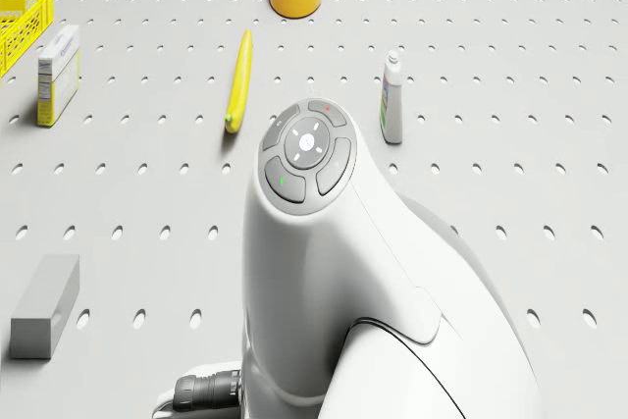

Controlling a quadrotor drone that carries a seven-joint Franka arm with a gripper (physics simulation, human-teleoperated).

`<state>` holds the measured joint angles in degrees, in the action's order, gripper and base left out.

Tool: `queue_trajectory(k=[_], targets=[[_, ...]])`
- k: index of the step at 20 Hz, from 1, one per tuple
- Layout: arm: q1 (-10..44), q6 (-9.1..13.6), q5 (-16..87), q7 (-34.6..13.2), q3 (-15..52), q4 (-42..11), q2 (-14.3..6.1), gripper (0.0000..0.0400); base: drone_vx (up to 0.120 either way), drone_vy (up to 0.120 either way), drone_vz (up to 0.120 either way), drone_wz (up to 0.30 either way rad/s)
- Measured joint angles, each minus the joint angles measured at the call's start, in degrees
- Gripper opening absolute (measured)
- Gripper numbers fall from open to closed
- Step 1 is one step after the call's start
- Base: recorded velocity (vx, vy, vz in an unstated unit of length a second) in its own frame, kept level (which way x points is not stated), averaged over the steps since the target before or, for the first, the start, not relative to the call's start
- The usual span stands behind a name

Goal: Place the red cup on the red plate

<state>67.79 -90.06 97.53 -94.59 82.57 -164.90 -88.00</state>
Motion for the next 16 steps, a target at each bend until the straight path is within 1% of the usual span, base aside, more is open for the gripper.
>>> queue_trajectory(k=[4,8,9,12,16], targets=[[0.0,-0.2,-0.1,0.0,0.0,0.0,-0.2,0.0099,-0.11,-0.12,-0.11,0.0],[0.1,-0.4,-0.2,-0.1,0.1,0.0,-0.5,0.0099,0.0,-0.12,0.0,0.0],[0.1,-0.5,-0.2,-0.1,0.1,0.0,-0.5,0.0099,0.0,-0.12,-0.04,0.0],[0.1,-0.6,-0.3,-0.1,0.1,0.0,-0.7,0.0099,0.0,-0.12,-0.12,0.0],[0.1,-0.8,-0.3,-0.1,0.1,0.0,-0.9,0.0099,-0.01,-0.12,-0.01,0.0]])
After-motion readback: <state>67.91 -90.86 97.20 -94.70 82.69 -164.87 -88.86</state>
